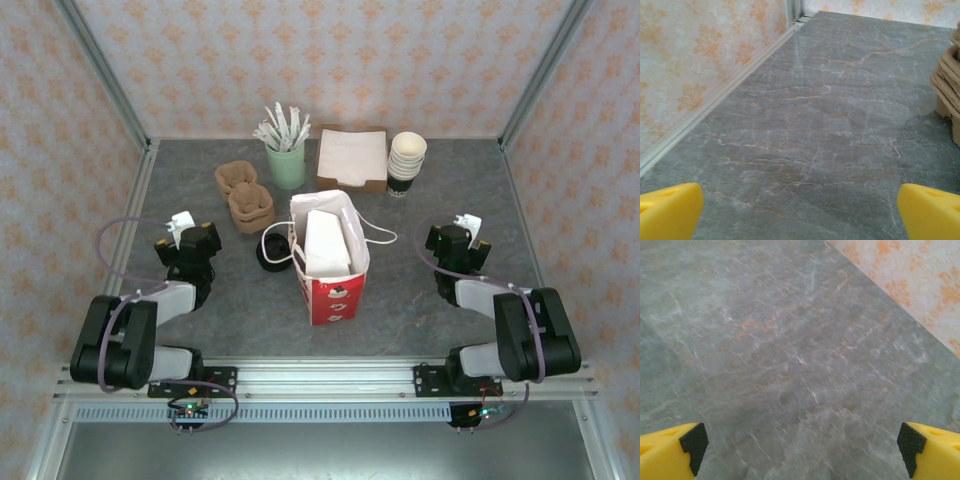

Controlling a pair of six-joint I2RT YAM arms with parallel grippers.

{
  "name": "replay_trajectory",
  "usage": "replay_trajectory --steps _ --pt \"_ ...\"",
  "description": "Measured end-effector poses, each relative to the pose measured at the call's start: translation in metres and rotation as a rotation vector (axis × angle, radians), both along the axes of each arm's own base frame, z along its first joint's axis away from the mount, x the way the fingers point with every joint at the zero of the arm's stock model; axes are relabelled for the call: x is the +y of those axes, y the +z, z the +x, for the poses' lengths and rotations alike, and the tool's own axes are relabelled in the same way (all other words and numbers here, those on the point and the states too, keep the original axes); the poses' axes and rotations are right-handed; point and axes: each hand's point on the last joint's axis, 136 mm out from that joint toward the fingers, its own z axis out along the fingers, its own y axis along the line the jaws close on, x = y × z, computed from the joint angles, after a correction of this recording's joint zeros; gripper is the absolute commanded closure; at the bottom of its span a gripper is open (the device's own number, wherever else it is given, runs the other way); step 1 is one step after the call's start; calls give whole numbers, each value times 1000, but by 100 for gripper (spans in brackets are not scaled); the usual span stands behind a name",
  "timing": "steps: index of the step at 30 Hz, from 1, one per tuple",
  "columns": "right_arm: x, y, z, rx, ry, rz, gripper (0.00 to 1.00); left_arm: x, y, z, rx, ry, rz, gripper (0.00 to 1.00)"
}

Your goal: Pack the takeout coffee

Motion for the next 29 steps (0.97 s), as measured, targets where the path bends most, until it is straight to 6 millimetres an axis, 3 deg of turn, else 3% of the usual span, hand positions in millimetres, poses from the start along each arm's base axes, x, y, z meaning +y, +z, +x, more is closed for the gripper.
replay_trajectory --steps 4,7,12,16,29 --pt "9 -1 20 -79 54 1 1 -7 -5 8 -8 -48 -5 0" --pt "14 -13 21 -50 98 8 1 -13 1 12 -63 -93 -18 0" --pt "12 -8 27 -70 109 28 1 -24 -14 25 -22 -176 -24 0" --pt "14 -8 28 -71 124 36 1 -33 -5 36 -32 -209 -6 0" --pt "16 -7 30 -74 134 42 1 -35 -3 39 -35 -218 3 0"
